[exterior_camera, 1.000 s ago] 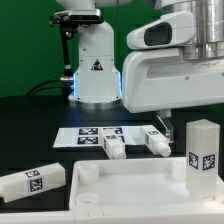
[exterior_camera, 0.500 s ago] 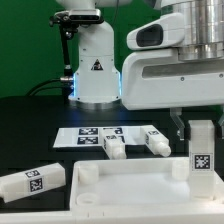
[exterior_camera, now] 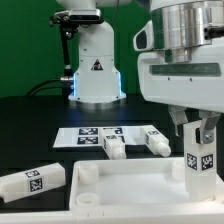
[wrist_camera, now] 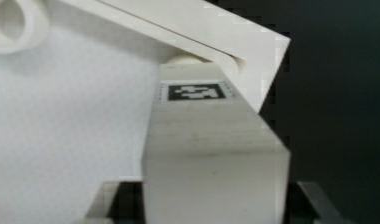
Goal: Assemble desk
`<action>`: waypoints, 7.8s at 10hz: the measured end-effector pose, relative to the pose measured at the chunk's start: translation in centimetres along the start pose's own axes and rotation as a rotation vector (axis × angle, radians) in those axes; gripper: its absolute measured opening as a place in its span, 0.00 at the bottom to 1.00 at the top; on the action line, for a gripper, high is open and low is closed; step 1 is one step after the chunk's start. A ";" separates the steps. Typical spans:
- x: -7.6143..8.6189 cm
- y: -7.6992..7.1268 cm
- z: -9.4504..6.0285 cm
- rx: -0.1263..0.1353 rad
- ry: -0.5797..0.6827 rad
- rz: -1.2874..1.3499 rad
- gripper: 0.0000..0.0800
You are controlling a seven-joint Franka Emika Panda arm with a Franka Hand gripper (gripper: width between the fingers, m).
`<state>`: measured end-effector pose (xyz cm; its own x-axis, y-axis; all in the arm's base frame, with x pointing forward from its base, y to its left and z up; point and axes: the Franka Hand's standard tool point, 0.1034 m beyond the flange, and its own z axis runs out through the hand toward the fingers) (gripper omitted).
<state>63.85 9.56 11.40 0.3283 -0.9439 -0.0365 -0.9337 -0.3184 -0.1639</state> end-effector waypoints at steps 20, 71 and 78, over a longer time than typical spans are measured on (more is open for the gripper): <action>-0.9 -0.6 -0.5 -0.044 0.022 -1.096 0.36; -1.6 -2.6 -5.1 0.085 -0.156 0.695 0.81; -3.3 -0.2 -4.4 0.016 -0.108 0.236 0.81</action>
Offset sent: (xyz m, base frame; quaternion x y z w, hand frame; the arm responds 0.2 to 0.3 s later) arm 0.0048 0.0170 0.0131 -0.0428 0.0023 -0.3558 0.9336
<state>62.38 12.33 15.90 0.1159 -0.9768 -0.1801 -0.9841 -0.0883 -0.1544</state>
